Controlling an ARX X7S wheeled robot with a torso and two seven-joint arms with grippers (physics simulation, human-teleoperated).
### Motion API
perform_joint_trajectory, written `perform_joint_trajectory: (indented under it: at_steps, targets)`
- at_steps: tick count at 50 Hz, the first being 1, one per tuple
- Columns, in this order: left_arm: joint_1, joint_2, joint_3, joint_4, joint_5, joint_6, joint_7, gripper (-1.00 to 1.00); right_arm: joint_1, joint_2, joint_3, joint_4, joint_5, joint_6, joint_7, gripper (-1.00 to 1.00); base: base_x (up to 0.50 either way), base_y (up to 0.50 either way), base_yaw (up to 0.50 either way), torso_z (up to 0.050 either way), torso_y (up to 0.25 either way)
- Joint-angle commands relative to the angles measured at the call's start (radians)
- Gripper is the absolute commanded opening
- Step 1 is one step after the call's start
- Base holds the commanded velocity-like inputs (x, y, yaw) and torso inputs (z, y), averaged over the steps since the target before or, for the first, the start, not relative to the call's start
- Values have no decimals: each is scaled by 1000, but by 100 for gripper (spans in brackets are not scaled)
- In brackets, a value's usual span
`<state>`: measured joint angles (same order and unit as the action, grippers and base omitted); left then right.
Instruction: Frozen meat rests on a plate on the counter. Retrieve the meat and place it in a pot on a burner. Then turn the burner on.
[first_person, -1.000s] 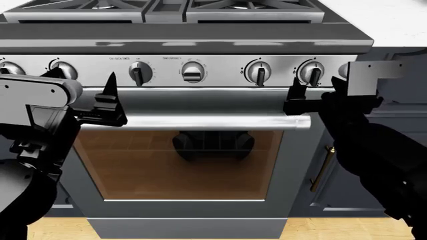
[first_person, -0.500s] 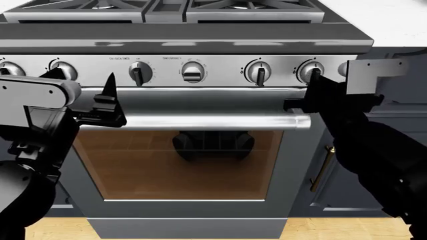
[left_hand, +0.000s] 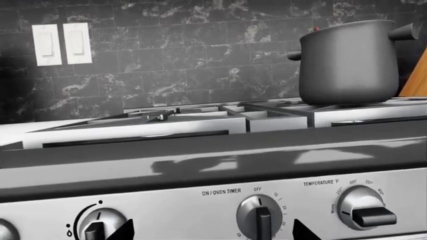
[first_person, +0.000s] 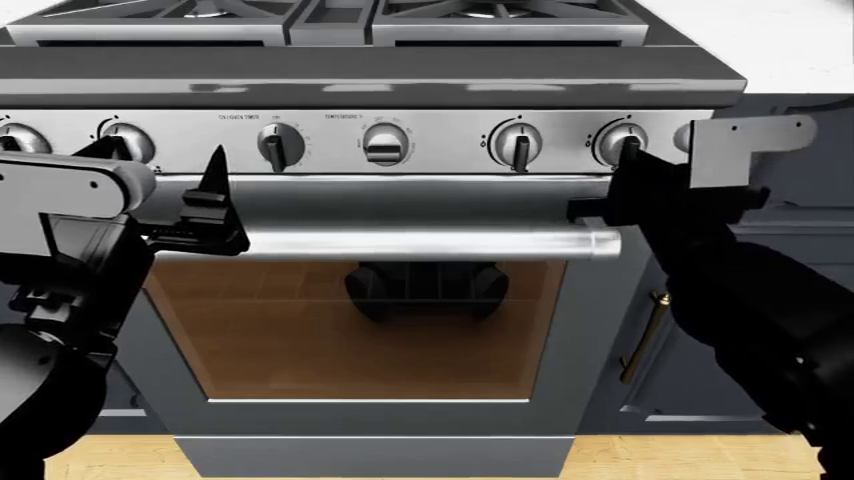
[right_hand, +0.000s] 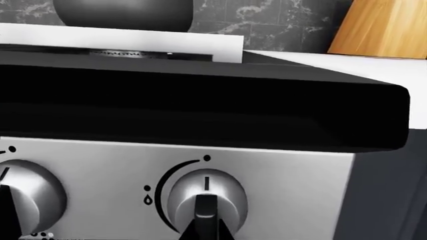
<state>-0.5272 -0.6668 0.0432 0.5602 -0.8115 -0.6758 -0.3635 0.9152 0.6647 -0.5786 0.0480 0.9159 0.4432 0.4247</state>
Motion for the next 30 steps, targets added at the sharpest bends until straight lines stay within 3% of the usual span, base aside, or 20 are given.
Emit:
perform_joint_trajectory:
  at_steps: [1, 30]
  targets:
    - [4, -3, -5, 4, -5, 1, -3, 100, 25, -10, -39, 1, -35, 0, -27, -100, 0, 0, 0, 0, 0]
    - [2, -6, -2, -3, -3, 10, -2, 100, 85, 8, -149, -16, -212, 18, -32, -100, 0, 0, 0, 0, 0]
